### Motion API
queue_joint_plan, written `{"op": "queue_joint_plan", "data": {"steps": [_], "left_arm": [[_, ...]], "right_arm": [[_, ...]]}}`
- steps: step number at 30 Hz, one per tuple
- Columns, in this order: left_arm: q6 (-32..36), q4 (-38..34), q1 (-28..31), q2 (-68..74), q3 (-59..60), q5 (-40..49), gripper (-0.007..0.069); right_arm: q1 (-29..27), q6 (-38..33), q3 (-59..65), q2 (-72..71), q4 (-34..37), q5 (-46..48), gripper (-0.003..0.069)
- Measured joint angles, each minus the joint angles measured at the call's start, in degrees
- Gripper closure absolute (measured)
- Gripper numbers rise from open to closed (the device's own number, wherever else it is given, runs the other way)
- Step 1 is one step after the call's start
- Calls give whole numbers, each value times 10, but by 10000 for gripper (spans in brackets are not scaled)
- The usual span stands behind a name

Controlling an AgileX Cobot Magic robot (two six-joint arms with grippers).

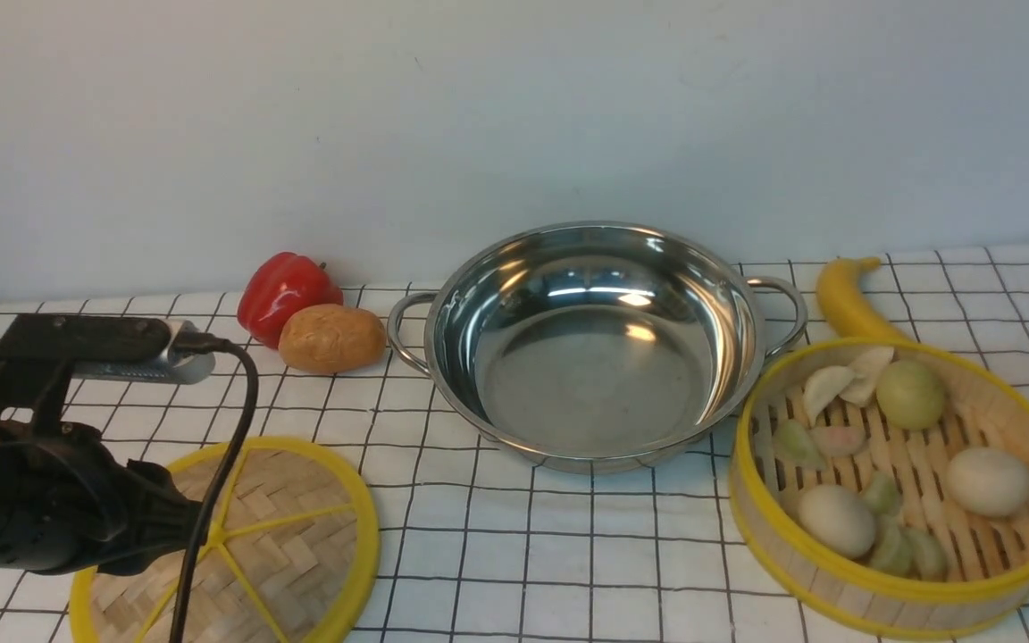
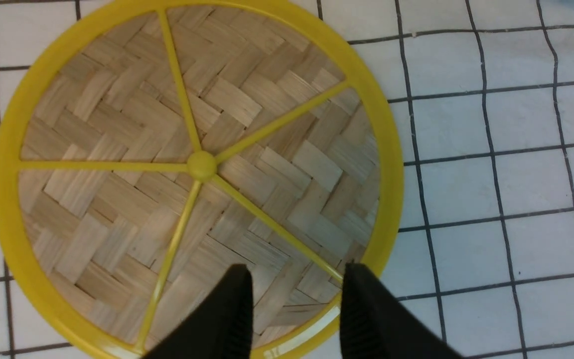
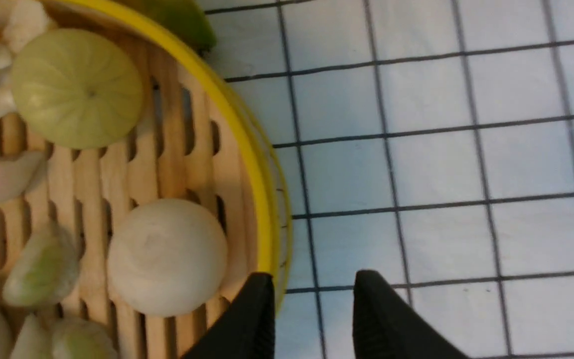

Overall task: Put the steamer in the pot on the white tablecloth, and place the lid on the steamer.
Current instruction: 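Reach for and grasp the rim of the bamboo steamer holding the buns with the right gripper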

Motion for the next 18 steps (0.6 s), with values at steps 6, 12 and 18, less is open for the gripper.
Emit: {"op": "queue_joint_plan", "data": {"steps": [6,12,18], "left_arm": [[0,-1,0,0,0,0,382],[0,-1,0,0,0,0,382],[0,-1,0,0,0,0,382]], "right_arm": [[0,-68,0,35,63,-7,416],[0,-76,0,71,66,-25,416],[0,-77,0,104,68,-40,416]]}}
